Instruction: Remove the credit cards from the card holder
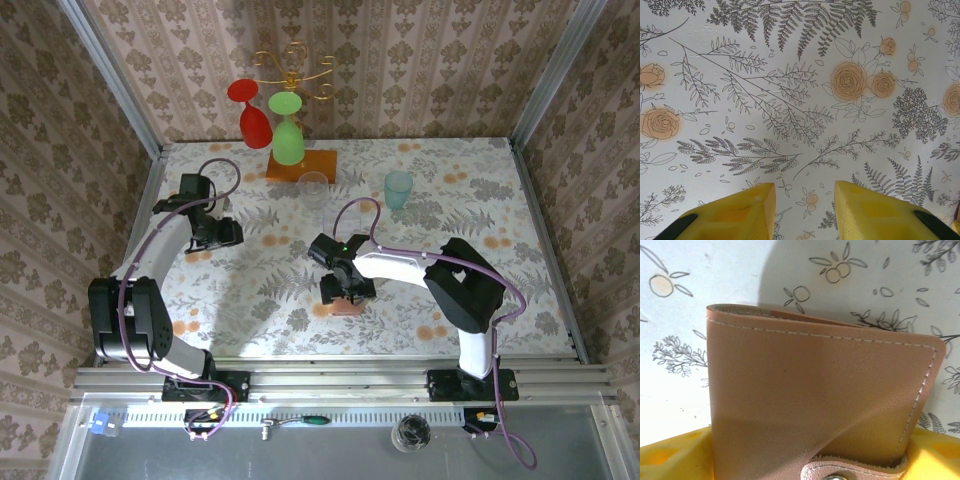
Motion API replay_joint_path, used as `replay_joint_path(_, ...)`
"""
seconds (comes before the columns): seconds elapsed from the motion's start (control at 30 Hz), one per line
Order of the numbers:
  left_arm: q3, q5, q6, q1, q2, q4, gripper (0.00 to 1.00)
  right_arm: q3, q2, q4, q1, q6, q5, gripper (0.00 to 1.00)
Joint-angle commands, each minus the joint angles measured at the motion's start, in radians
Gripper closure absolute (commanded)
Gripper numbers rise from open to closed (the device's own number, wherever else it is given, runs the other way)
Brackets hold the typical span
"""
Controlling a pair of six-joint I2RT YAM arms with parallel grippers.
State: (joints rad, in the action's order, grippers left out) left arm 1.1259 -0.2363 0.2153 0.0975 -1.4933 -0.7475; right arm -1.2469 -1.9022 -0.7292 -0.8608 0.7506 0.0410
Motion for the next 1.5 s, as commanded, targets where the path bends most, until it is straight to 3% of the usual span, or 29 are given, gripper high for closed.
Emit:
replay_joint_path(0.0, -0.005, -0.008, -0.017, 0.001, -0.012, 0.000, 0.64, 0.016, 0.016, 0.016, -0.020, -0.017, -0.055, 0.17)
replay_joint_path(0.53, -0.014, -0.029, -0.010, 0.010, -0.046, 0.017, 0.64, -0.038, -0.011, 0.001, -0.034, 0.025, -0.012, 0.17)
replay_joint_path(0.83, -0.004, -0.065, -0.001, 0.009, -0.067, 0.031, 0.64, -0.017, 0.002, 0.001, -0.037, 0.040, 0.009, 0.10)
replay_joint_path(1.13, 0.000, -0.089, 0.007, 0.010, -0.084, 0.037, 0.63, 0.009, 0.075, -0.011, -0.037, 0.052, 0.050, 0.03)
replay_joint_path(1.47, 0.005, -0.121, 0.012, 0.009, -0.066, 0.042, 0.63, -0.009, 0.126, -0.063, -0.037, 0.023, 0.108, 0.04)
